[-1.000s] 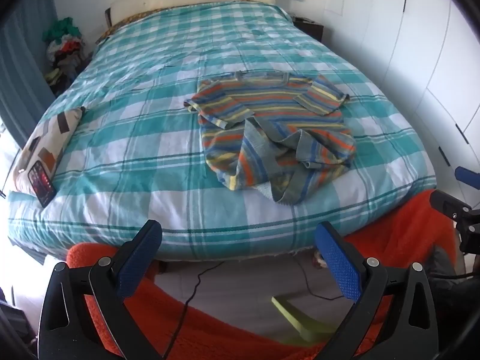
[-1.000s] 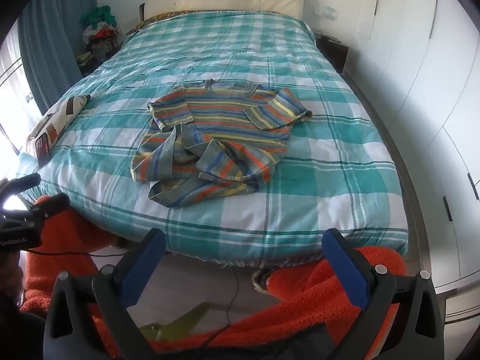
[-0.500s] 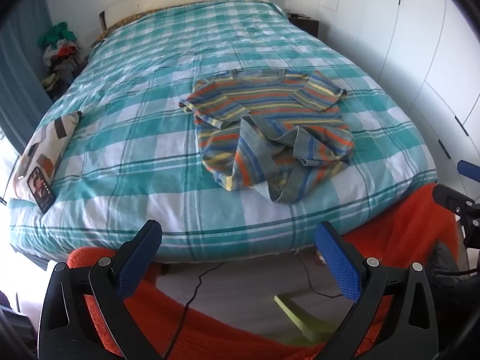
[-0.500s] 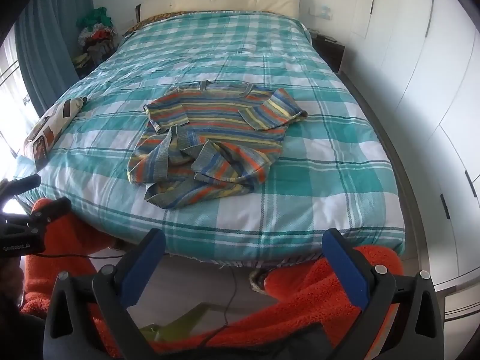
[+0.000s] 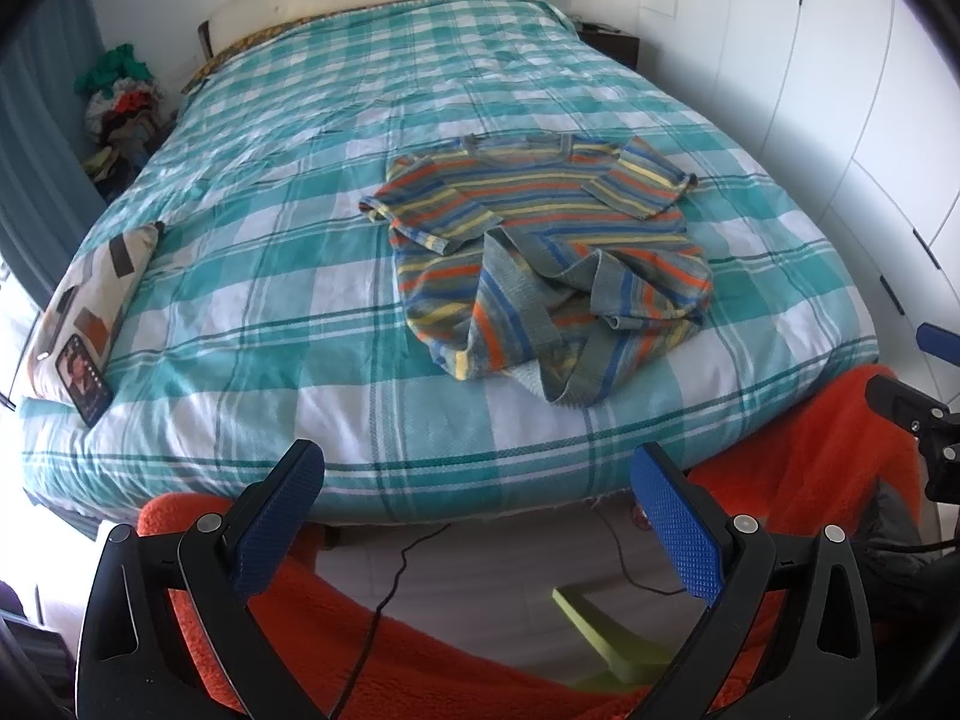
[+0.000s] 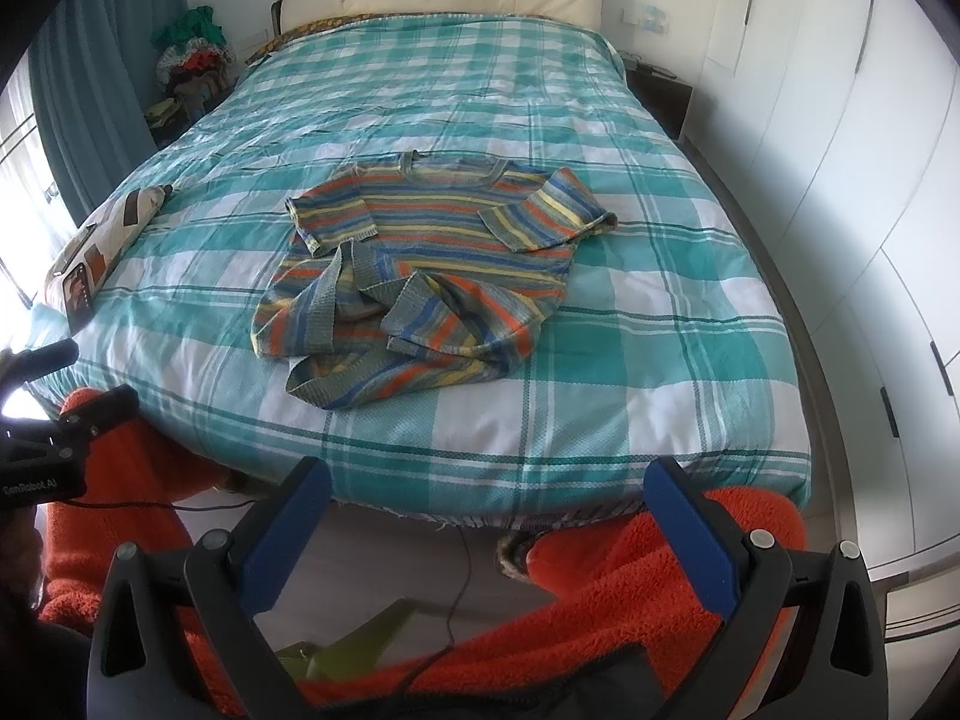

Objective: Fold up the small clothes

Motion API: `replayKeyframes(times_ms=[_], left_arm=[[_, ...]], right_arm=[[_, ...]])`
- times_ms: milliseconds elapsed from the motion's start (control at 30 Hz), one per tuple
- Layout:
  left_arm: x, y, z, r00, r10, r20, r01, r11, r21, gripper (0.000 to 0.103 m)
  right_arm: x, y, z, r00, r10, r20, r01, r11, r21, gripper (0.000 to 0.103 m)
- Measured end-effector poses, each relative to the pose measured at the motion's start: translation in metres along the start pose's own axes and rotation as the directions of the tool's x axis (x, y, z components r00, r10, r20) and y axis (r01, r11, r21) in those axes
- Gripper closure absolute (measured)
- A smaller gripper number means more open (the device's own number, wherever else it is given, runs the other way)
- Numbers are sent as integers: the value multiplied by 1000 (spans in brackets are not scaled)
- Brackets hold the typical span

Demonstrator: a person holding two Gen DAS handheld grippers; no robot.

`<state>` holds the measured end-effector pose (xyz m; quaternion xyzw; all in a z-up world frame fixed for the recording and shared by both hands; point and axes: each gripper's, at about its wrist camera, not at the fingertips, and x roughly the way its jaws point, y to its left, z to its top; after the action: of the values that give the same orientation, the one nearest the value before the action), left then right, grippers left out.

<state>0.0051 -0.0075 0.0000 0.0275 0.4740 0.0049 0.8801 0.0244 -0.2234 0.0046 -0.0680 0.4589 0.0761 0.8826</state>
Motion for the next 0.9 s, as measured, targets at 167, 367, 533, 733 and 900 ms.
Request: replayKeyframes(times_ms=[167,367,533,733,900], left_arm=[[3,0,-1,1000,1,-7,-1,1000,3,1],[8,-2,0,1000,3,-18,-3,1000,0,1],[9,-2,-1,1000,2,-20,-2,1000,1,1],[11,-2,-2,1000,3,-22,-3,1000,1,1],[10,-2,-2,1000,2,-22,-2,1000,3,1]], right_arm=[[4,0,0,1000,0,-8,0,1000,-1,0],[7,1,-1,1000,-3,-17,3,1000,-2,0],[8,0,-2,1000,-10,-24,10,1000,1,0],[10,0,-2,999,-12,-31,12,1000,3,0],[11,-1,-2,999,-12,-34,12,1000,5,0]])
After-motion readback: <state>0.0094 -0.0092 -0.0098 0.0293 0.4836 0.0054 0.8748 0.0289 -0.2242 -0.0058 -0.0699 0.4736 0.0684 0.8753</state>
